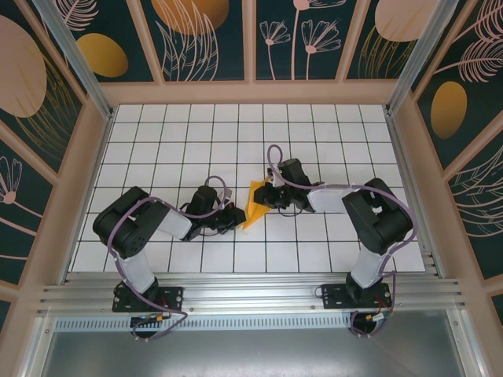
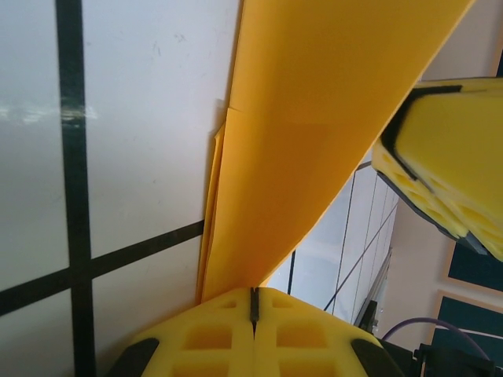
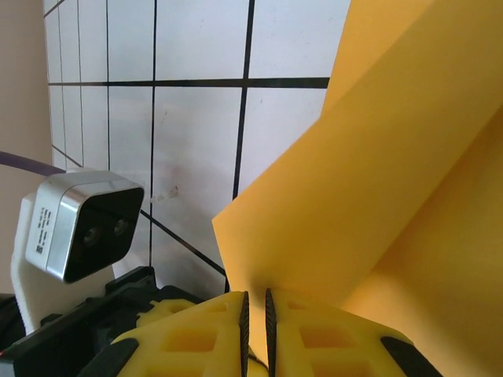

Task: Fold a paper plane with a square sheet of paper (pick it up from the middle)
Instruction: Fourth fold the wing at the center of the table.

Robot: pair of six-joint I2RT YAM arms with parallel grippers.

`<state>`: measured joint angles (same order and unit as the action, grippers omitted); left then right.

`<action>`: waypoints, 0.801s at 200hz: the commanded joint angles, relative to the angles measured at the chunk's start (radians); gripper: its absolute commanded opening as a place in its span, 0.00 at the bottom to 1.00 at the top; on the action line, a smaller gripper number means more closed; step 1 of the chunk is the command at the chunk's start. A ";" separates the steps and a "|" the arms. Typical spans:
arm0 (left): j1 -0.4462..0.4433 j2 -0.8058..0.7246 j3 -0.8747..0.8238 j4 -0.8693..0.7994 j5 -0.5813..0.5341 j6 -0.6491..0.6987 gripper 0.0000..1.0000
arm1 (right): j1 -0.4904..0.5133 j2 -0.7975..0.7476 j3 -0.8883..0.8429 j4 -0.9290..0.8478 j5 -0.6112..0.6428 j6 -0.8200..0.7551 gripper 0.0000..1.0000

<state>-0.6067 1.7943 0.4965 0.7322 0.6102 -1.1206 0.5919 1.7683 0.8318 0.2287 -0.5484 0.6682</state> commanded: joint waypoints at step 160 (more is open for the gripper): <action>0.009 -0.061 0.043 -0.229 -0.086 0.148 0.24 | 0.006 0.114 0.090 0.025 0.030 0.012 0.15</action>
<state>-0.6025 1.7340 0.5297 0.5735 0.5682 -1.0306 0.5919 1.8645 0.8902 0.2306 -0.5209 0.6693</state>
